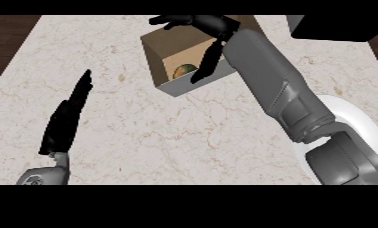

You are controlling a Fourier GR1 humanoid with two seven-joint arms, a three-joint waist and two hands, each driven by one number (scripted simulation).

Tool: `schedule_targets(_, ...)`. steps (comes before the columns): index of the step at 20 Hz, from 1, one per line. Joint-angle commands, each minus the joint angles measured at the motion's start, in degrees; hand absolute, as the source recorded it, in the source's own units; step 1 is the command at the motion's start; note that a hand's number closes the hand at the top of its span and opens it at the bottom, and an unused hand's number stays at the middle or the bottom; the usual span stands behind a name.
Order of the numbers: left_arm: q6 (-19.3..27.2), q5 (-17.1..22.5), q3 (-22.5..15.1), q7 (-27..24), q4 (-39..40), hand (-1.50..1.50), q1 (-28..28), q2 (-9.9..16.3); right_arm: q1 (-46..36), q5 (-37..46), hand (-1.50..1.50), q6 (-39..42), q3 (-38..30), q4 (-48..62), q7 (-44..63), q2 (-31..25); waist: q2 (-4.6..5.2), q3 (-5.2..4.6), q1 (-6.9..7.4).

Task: Pick the squash from the plate and place it in the cardboard box

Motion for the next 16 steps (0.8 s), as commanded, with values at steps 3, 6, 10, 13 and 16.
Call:
schedule_targets(3, -0.48, 0.20, -0.03, 0.01, -0.57, 0.00, -0.05, 0.24, -2.40, -10.03, -1.50, 11.29, -9.96, 4.79, 2.76, -1.93, 0.66, 0.06, 1.00)
schedule_targets(6, -0.92, 0.33, -0.69, -0.29, -0.96, 0.00, 1.06, -0.13, -5.49, -13.99, -1.50, 13.86, -14.17, 6.30, 7.45, -6.43, 1.02, 0.04, 1.84)
schedule_targets(10, -1.33, 0.13, -0.98, -0.87, -0.74, 0.00, -0.64, 0.20, -5.38, -16.15, -1.50, 11.15, -16.80, 7.53, 10.46, -11.53, 2.26, 0.08, 3.36)
schedule_targets(13, -1.09, -0.11, -1.96, -0.79, -1.03, 0.00, -0.30, -0.82, -4.85, -17.26, -1.50, 10.76, -18.09, 8.17, 12.10, -15.02, 2.90, 0.11, 4.16)
schedule_targets(16, -1.15, -0.32, -2.51, -0.68, -2.02, 0.00, -1.35, -0.95, -4.29, -17.96, -1.50, 14.22, -18.80, 8.00, 12.46, -18.76, 3.45, 0.25, 4.71)
